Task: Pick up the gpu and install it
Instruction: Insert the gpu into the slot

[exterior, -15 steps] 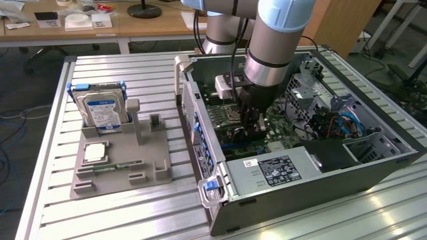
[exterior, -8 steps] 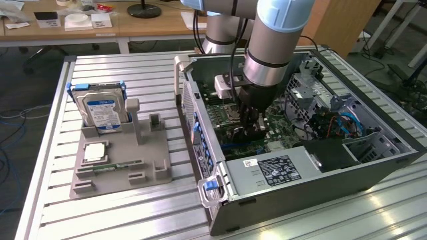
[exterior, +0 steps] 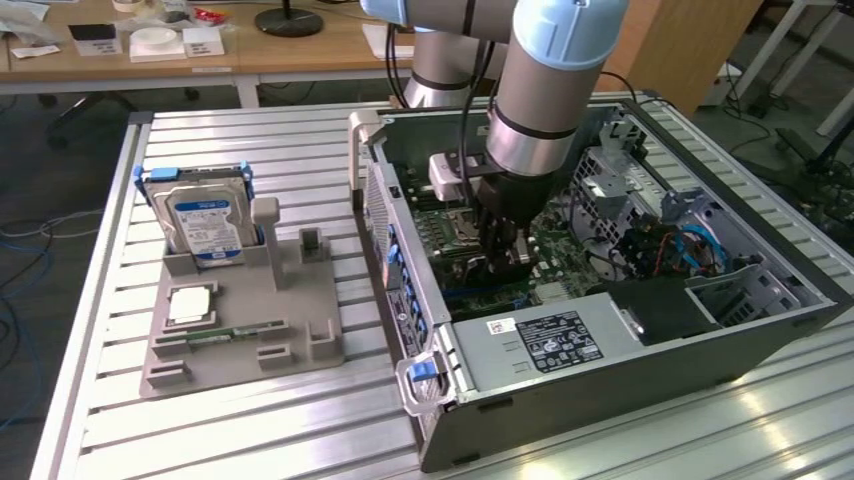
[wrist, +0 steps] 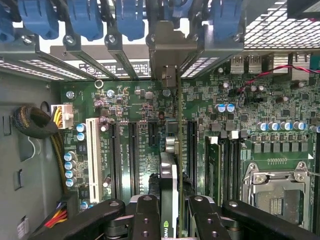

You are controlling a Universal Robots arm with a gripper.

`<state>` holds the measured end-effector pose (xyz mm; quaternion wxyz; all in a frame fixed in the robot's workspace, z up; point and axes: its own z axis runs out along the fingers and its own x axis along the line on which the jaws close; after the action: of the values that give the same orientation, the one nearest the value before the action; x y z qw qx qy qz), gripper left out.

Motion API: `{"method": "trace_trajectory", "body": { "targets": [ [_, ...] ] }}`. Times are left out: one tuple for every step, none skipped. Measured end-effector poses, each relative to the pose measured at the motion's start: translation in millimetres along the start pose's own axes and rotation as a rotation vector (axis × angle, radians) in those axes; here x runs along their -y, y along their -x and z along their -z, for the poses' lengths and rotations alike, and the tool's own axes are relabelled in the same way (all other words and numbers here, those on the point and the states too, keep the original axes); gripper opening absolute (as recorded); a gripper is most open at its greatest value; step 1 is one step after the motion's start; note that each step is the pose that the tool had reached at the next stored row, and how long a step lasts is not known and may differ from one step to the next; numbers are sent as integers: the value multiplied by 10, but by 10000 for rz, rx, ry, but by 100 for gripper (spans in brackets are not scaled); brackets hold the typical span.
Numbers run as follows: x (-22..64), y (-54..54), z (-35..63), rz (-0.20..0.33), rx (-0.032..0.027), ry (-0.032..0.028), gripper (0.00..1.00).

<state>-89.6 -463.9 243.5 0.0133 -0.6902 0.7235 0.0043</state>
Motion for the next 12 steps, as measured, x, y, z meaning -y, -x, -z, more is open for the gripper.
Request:
{"method": "trace_trajectory", "body": {
  "targets": [
    [0, 0, -5, 0, -2, 1, 27],
    [0, -1, -6, 0, -3, 1, 27],
    [0, -1, -8, 0, -2, 0, 27],
    [0, -1, -10, 0, 0, -2, 27],
    [0, 0, -14, 0, 0, -1, 27],
    [0, 0, -22, 0, 9, -6, 27],
    [0, 0, -21, 0, 7, -5, 27],
    [0, 0, -21, 0, 6, -4, 27],
    [0, 0, -21, 0, 5, -4, 27],
    [0, 0, -21, 1, 5, -3, 27],
    [0, 0, -20, 0, 5, -3, 27],
    [0, 0, -20, 0, 4, -3, 27]
  ]
}}
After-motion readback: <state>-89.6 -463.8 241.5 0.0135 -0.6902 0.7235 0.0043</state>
